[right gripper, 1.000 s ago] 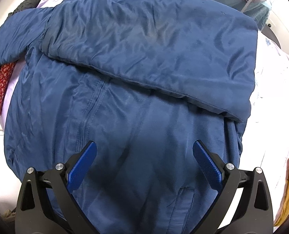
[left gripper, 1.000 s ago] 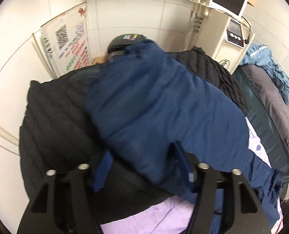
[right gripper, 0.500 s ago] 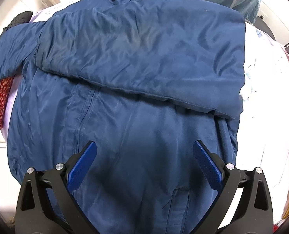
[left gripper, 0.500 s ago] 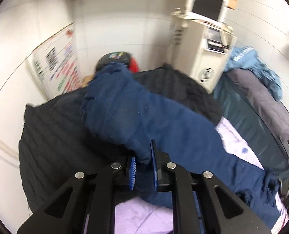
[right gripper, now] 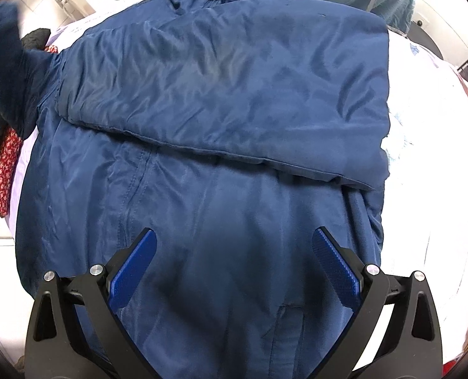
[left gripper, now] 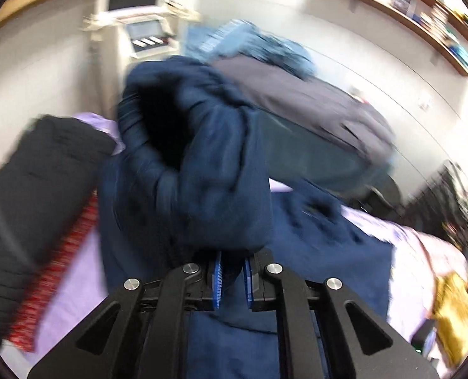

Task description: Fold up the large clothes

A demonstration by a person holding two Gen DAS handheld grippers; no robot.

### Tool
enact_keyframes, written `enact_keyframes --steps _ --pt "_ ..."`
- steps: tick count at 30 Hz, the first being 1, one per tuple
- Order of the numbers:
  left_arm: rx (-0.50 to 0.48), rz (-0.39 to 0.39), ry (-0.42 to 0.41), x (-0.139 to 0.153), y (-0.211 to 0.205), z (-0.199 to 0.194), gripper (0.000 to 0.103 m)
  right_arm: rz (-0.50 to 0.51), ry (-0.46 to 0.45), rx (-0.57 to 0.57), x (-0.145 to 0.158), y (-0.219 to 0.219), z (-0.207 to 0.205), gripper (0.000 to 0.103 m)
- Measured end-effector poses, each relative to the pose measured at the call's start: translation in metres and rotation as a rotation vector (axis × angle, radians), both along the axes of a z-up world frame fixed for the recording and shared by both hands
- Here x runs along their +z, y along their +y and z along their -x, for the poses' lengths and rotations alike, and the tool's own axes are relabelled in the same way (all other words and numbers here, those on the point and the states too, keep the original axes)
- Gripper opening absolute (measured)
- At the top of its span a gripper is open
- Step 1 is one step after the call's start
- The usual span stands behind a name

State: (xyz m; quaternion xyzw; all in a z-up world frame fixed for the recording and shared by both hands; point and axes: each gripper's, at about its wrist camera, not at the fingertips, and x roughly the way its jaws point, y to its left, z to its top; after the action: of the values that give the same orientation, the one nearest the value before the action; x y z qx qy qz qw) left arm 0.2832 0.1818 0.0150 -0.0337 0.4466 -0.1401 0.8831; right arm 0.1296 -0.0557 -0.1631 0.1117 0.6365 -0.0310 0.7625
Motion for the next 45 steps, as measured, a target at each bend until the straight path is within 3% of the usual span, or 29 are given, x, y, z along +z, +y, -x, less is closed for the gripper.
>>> enact_keyframes --steps 3,10,14,18,19,20,21,22,23,27,31,37,39,45 --pt "-0.104 0.016 0.035 -0.020 -0.050 0.012 0.010 0.001 0.001 -0.026 0.000 -0.010 0.008 0.098" --pt "-0.303 -0.108 0.212 -0.106 -0.142 0.042 0.010 0.005 0.025 -0.072 -0.007 -0.030 0.021 0.098" --pt "-0.317 -0.192 0.262 -0.141 -0.152 0.050 0.015 -0.007 0.034 -0.084 -0.008 -0.036 0.024 0.098" --pt "-0.339 -0.220 0.292 -0.151 -0.147 0.053 0.022 -0.010 0.031 -0.080 -0.006 -0.040 0.024 0.098" --pt "-0.352 -0.213 0.289 -0.150 -0.144 0.055 0.032 -0.013 0.031 -0.079 -0.007 -0.040 0.022 0.098" --pt "-0.372 -0.195 0.292 -0.145 -0.139 0.056 0.062 -0.020 0.033 -0.075 -0.009 -0.042 0.021 0.098" --pt "-0.393 -0.168 0.303 -0.144 -0.139 0.059 0.085 -0.025 0.038 -0.072 -0.011 -0.045 0.020 0.098" --pt "-0.402 -0.115 0.304 -0.141 -0.134 0.066 0.094 -0.029 0.043 -0.071 -0.013 -0.041 0.017 0.098" --pt "-0.403 -0.097 0.303 -0.140 -0.133 0.069 0.097 -0.036 0.048 -0.071 -0.014 -0.042 0.013 0.098" --pt "-0.374 -0.068 0.313 -0.142 -0.126 0.084 0.097 -0.048 0.029 -0.071 -0.009 -0.041 0.001 0.098" --pt "-0.286 -0.045 0.368 -0.153 -0.094 0.095 0.097 -0.072 -0.019 -0.066 0.003 -0.041 -0.016 0.098" --pt "-0.165 -0.100 0.399 -0.166 -0.038 0.105 0.097 -0.100 -0.115 -0.037 0.023 -0.029 -0.044 0.097" --pt "-0.125 -0.117 0.404 -0.167 -0.019 0.106 0.097 -0.095 -0.144 -0.004 0.029 -0.016 -0.055 0.091" --pt "-0.039 -0.117 0.432 -0.171 0.014 0.108 0.097 0.017 -0.238 0.169 0.044 0.034 -0.078 0.089"
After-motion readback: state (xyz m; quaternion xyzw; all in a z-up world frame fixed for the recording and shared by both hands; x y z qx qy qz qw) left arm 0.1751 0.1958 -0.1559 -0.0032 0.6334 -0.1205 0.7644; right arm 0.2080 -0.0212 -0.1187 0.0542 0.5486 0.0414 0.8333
